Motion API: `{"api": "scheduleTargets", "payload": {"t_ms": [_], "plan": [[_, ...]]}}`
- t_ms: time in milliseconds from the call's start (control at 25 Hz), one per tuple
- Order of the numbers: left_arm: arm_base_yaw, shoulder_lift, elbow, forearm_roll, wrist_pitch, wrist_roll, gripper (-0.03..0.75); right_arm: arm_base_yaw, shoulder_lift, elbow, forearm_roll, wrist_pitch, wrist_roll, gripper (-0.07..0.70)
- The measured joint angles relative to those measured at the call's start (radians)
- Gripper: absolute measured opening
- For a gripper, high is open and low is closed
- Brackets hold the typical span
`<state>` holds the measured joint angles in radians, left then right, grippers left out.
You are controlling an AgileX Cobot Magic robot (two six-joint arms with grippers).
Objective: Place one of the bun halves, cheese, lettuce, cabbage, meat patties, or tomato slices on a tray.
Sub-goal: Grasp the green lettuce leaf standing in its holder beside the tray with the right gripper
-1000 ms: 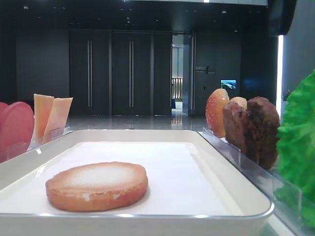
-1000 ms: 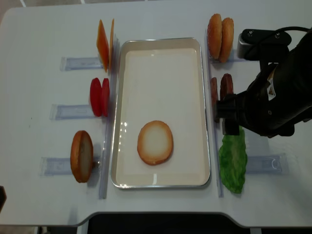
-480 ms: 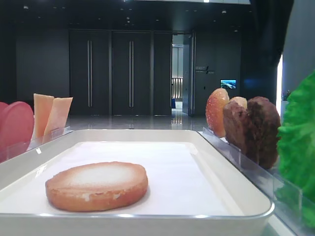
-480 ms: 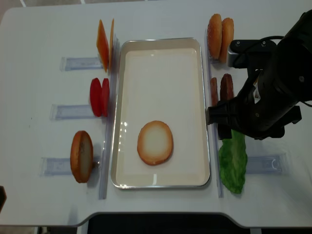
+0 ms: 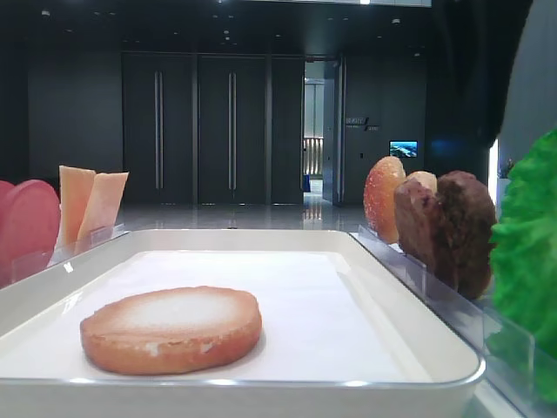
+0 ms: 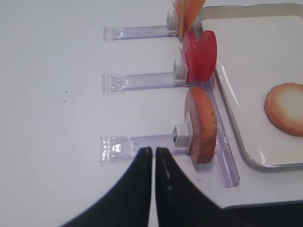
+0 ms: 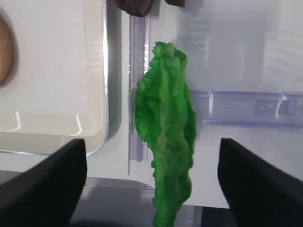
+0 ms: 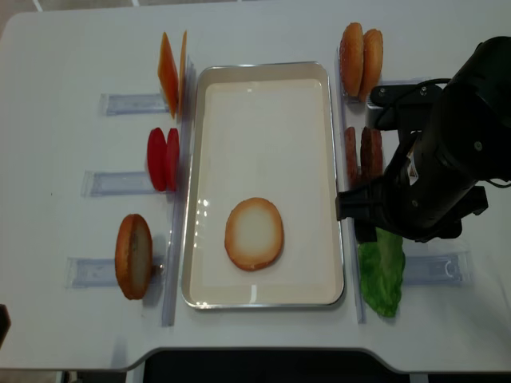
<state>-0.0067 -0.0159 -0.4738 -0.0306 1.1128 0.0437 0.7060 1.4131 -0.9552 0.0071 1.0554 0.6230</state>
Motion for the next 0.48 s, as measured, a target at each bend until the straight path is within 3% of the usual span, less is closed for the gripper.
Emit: {"api": "scheduleTargets", "payload": {"t_ms": [240,360,480], "plan": [[0.0,0.0,0.0,0.0,0.0,0.0,0.013,0.002,0.0,0.0,0.014,-0.021,0.0,0.529],[0.0,0.0,0.0,0.0,0.0,0.0,0.013,0.002,0.0,0.0,0.015,-0.022,0.0,0.462],[0.0,0.0,0.0,0.0,0.0,0.0,0.013,0.002,0.0,0.0,0.015,-0.022,0.001,0.342]]}}
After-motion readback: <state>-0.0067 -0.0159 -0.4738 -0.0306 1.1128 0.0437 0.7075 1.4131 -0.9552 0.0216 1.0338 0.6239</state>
